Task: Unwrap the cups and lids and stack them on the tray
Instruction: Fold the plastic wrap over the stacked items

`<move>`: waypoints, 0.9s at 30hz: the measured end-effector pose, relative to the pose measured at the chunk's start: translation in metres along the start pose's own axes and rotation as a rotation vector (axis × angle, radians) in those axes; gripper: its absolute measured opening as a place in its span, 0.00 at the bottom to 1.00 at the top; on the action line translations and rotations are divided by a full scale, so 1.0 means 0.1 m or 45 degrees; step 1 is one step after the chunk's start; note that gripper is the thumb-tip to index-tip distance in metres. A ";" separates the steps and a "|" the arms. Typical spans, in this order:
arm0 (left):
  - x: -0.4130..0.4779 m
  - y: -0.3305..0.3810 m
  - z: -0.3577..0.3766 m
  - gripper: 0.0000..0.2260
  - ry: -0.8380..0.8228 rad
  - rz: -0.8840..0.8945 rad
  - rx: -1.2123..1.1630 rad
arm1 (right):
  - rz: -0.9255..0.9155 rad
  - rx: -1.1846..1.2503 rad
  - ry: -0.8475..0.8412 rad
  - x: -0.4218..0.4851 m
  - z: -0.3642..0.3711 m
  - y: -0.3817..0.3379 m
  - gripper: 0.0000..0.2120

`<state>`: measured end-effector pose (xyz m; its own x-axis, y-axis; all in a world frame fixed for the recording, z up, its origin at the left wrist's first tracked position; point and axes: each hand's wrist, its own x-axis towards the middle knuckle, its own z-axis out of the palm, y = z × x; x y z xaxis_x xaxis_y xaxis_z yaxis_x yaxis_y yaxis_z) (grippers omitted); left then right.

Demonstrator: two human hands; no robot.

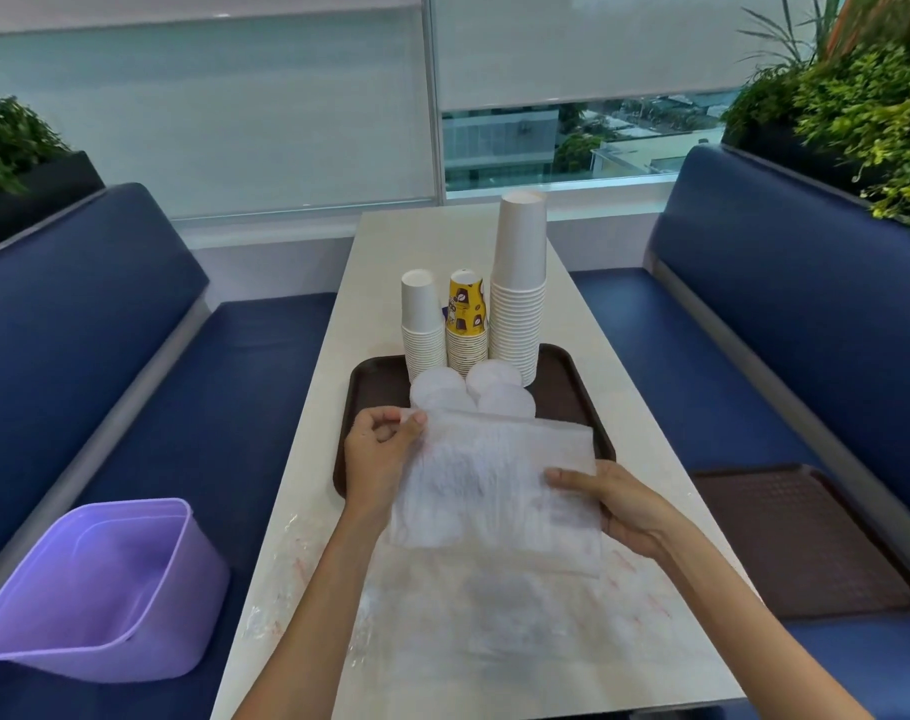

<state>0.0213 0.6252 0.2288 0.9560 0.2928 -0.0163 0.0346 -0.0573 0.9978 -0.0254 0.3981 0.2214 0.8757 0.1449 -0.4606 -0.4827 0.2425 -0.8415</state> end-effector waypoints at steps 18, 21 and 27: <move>-0.21 -0.42 -0.30 0.06 -0.524 -0.489 -0.070 | 0.047 -0.038 -0.067 0.06 -0.21 0.20 0.09; -0.18 -0.44 -0.35 0.04 -0.540 -0.471 -0.051 | 0.021 -0.052 -0.088 0.07 -0.26 0.18 0.10; -0.11 -0.35 -0.37 0.08 -0.483 -0.393 -0.222 | -0.153 -0.164 -0.149 0.05 -0.33 0.07 0.17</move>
<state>-0.0015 0.6597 0.1964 0.9484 -0.0971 -0.3018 0.3135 0.1462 0.9383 -0.0238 0.3690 0.2034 0.9161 0.2345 -0.3251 -0.3630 0.1411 -0.9211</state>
